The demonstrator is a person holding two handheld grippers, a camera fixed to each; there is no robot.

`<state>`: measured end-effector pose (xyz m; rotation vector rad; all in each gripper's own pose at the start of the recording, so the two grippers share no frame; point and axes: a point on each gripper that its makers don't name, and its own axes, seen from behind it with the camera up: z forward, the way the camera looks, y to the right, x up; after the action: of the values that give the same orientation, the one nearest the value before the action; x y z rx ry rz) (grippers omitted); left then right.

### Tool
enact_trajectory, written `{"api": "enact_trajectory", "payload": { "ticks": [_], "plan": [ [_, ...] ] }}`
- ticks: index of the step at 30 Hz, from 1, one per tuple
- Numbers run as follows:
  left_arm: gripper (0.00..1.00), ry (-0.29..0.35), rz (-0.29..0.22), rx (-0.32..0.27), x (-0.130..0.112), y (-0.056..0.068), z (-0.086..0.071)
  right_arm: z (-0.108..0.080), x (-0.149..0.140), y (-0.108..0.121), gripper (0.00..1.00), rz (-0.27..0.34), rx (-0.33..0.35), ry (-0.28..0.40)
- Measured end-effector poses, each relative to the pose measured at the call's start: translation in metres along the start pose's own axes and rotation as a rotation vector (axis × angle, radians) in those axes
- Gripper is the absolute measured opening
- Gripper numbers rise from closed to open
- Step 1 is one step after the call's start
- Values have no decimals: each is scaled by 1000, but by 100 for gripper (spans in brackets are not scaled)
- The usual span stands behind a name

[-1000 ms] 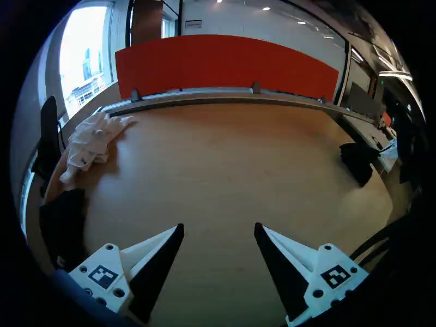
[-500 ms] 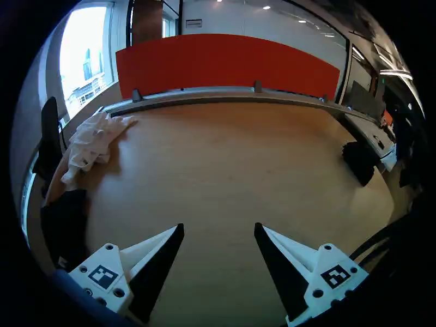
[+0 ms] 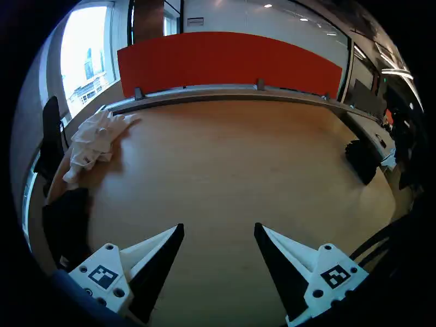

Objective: Fold towel

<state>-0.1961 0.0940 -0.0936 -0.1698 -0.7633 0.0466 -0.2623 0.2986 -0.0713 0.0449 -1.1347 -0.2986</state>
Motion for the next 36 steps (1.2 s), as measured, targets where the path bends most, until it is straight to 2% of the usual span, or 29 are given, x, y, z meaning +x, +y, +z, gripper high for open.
{"api": "enact_trajectory", "payload": {
  "ticks": [12, 30, 33, 36],
  "plan": [
    [96, -4, 3, -1, 1, 1, 2, 5, -1, 4, 4, 14, -15, -15],
    [96, -3, 2, -4, 0, 1, 2, 5, -4, -2, 7, 30, -23, -5],
    [96, -1, -1, -6, 0, 1, 2, 4, -3, -1, 10, 38, -27, 2],
    [96, 0, -2, -7, 0, 1, 3, 3, -3, -2, 19, 47, -29, 7]
  ]
}}
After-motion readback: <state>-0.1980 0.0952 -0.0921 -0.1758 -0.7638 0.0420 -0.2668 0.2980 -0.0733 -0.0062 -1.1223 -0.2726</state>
